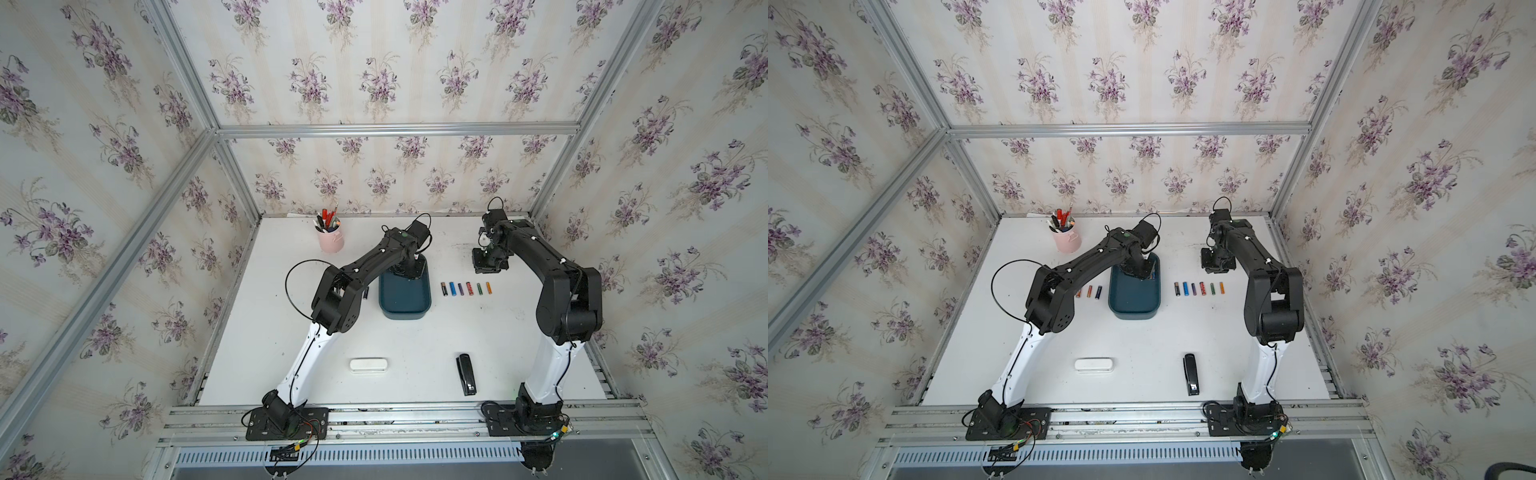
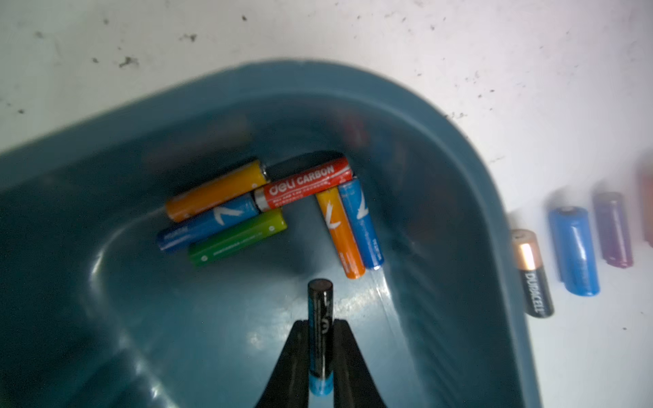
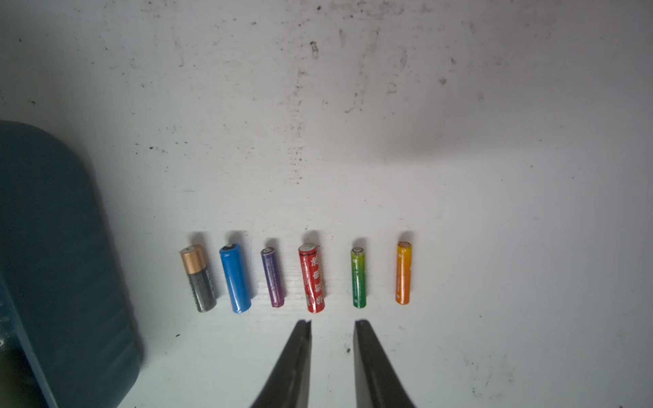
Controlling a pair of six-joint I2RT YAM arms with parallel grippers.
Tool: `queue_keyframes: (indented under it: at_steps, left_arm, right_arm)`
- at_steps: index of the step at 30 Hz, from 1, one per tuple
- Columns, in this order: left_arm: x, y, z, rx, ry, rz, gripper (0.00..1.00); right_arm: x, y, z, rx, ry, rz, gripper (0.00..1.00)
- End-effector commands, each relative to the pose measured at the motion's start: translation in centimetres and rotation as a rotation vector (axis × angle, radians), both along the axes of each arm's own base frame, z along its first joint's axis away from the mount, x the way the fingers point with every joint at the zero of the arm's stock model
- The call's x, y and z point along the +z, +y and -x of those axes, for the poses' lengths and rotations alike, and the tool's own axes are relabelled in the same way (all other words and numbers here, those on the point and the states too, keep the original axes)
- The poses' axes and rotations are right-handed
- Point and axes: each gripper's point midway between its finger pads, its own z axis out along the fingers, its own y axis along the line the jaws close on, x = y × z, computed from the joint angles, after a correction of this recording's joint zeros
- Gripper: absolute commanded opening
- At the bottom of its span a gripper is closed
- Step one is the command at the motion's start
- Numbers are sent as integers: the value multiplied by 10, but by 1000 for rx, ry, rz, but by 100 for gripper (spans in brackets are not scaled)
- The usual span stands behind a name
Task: Take the batteries out of the storage box
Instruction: Pick up the battery from the storage box, then place the battery at the center of the board.
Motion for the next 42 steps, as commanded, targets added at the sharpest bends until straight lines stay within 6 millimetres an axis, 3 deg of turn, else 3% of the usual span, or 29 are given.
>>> queue_keyframes:
  at_steps: [1, 27, 37, 42]
  left_arm:
    - [13, 1, 2, 10, -7, 25, 17]
    - [65, 49, 25, 104, -36, 109, 17]
    - [75, 84, 32, 164, -41, 121, 18]
    - [78, 117, 36, 219, -43, 127, 18]
  right_arm:
    - [2, 7, 0, 3, -15, -15, 27]
    - [-2, 36, 18, 40, -19, -58, 27]
    - [2, 37, 18, 44, -27, -56, 27]
    - [5, 39, 16, 51, -29, -62, 28]
